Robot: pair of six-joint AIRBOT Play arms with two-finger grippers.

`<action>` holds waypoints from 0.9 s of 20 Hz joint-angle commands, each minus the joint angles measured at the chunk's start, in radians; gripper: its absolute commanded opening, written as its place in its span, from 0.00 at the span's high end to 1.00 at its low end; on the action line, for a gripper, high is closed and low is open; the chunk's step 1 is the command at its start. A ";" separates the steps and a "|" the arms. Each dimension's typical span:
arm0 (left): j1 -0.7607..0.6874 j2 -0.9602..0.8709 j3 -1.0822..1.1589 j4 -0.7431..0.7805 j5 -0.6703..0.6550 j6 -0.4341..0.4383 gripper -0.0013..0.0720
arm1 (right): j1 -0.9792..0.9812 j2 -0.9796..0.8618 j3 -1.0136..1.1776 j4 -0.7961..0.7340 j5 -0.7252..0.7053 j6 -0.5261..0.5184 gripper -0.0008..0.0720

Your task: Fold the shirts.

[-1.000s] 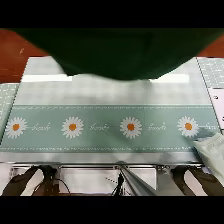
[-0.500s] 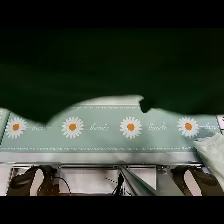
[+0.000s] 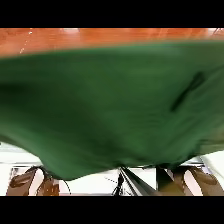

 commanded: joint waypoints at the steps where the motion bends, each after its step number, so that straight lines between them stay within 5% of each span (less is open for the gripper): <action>1: 0.000 -0.077 -0.113 0.006 -0.084 -0.007 0.94 | 0.008 -0.115 -0.042 -0.045 0.159 0.002 0.97; 9: -0.073 -0.466 -0.321 -0.064 0.340 0.080 0.93 | 0.020 -0.624 -0.056 0.101 -0.110 -0.003 0.97; 12: -0.135 -0.648 -0.320 -0.089 0.507 0.178 0.94 | 0.096 -0.761 -0.056 0.036 -0.240 -0.040 0.97; 18: -0.152 -0.893 -0.319 -0.100 0.668 0.203 0.94 | 0.153 -0.947 -0.056 -0.032 -0.484 0.016 0.97</action>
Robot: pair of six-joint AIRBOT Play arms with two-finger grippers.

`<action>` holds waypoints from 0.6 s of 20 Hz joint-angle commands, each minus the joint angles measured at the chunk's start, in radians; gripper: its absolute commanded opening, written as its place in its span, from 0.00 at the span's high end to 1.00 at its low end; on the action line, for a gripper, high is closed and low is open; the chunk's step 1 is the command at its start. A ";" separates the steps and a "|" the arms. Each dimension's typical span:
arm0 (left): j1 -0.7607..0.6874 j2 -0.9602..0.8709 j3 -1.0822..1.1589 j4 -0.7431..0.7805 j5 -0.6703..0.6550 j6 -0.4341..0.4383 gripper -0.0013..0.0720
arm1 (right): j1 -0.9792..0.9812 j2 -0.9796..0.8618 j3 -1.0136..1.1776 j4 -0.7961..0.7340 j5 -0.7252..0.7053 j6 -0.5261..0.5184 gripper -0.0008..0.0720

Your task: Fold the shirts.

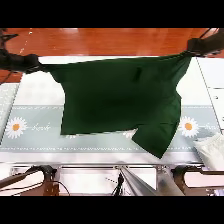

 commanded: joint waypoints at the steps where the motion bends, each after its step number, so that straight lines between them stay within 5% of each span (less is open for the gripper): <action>1: -0.006 -0.146 -0.001 -0.013 0.114 0.043 0.93 | 0.018 -0.113 0.000 -0.024 -0.136 0.048 0.97; 7: -0.021 -0.272 -0.001 -0.025 0.115 0.042 0.94 | 0.019 -0.230 0.000 -0.029 -0.069 0.084 0.97; 12: -0.016 -0.274 -0.001 -0.022 -0.008 0.034 0.93 | 0.019 -0.227 0.000 -0.105 0.160 0.084 0.97</action>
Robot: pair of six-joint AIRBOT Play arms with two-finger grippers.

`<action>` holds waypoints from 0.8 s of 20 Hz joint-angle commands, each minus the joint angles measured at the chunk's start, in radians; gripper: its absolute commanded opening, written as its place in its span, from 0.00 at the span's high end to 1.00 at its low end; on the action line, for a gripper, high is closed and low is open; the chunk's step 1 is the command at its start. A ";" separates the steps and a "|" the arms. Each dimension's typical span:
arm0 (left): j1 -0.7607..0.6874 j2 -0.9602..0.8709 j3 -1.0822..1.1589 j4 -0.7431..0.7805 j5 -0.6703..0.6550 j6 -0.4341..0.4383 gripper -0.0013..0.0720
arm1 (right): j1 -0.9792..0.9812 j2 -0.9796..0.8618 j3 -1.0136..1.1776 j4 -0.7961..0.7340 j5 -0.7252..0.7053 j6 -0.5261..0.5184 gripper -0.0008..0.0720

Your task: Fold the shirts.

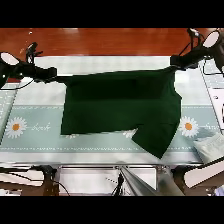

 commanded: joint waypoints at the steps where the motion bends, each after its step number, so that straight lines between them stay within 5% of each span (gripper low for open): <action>1: 0.000 -0.013 -0.002 -0.001 -0.116 -0.024 0.93 | 0.001 -0.010 0.000 -0.043 0.183 0.009 0.97; 5: -0.005 -0.034 -0.002 -0.001 -0.184 -0.086 0.93 | 0.001 -0.011 0.000 -0.028 0.202 0.060 0.97; 6: -0.005 -0.038 -0.002 -0.001 -0.202 -0.093 0.85 | 0.001 -0.011 0.000 -0.026 0.208 0.060 0.87; 8: -0.003 -0.040 0.005 -0.001 -0.242 -0.093 0.46 | 0.000 -0.008 0.000 -0.027 0.246 0.029 0.53; 9: 0.003 -0.040 0.019 0.003 -0.281 -0.093 0.34 | -0.002 -0.003 0.001 -0.035 0.283 -0.002 0.51; 11: 0.024 -0.035 0.059 0.035 -0.370 -0.095 0.34 | -0.004 0.020 0.001 -0.116 0.399 -0.077 0.51; 16: 0.111 0.075 0.033 0.180 -0.529 -0.113 0.34 | -0.145 0.166 -0.057 -0.165 0.518 -0.064 0.45</action>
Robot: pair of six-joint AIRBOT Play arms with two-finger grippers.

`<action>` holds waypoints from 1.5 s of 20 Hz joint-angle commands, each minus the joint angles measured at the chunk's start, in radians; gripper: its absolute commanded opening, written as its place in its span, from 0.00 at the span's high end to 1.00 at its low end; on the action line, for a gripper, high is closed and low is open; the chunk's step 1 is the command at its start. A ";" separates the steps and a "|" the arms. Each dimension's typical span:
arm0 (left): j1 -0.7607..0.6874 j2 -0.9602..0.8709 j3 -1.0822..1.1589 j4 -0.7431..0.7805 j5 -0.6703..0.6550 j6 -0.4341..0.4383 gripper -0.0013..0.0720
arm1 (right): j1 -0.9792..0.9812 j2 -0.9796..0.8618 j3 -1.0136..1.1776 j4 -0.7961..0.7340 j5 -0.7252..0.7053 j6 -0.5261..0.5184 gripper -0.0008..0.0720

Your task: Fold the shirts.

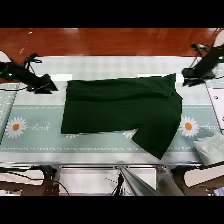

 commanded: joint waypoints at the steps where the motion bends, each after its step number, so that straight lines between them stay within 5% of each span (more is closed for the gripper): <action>1: 0.063 0.089 -0.074 0.091 -0.124 0.017 0.34 | -0.128 0.129 -0.105 0.037 0.063 -0.026 0.35; 4: 0.122 0.192 -0.338 -0.029 -0.120 0.078 0.31 | -0.307 0.281 -0.377 0.251 -0.049 -0.073 0.30; 7: 0.133 0.209 -0.524 -0.069 -0.100 0.098 0.13 | -0.428 0.380 -0.616 0.406 -0.160 -0.154 0.30; 18: -0.032 0.129 -0.659 -0.117 0.193 0.048 0.14 | -0.450 0.419 -0.746 0.424 -0.265 -0.201 0.31; 20: -0.082 0.101 -0.659 -0.137 0.242 0.005 0.27 | -0.450 0.419 -0.746 0.425 -0.263 -0.200 0.31; 21: -0.100 0.092 -0.659 -0.138 0.247 0.004 0.68 | -0.450 0.419 -0.746 0.424 -0.261 -0.200 0.31; 22: -0.108 0.090 -0.659 -0.137 0.246 0.016 0.92 | -0.450 0.419 -0.746 0.418 -0.258 -0.201 0.31; 26: -0.096 0.091 -0.659 -0.134 0.193 0.043 0.93 | -0.450 0.419 -0.822 0.275 -0.234 -0.200 0.31; 30: -0.089 0.095 -0.659 -0.135 0.179 0.069 0.93 | -0.449 0.419 -1.008 0.413 -0.249 -0.262 0.31</action>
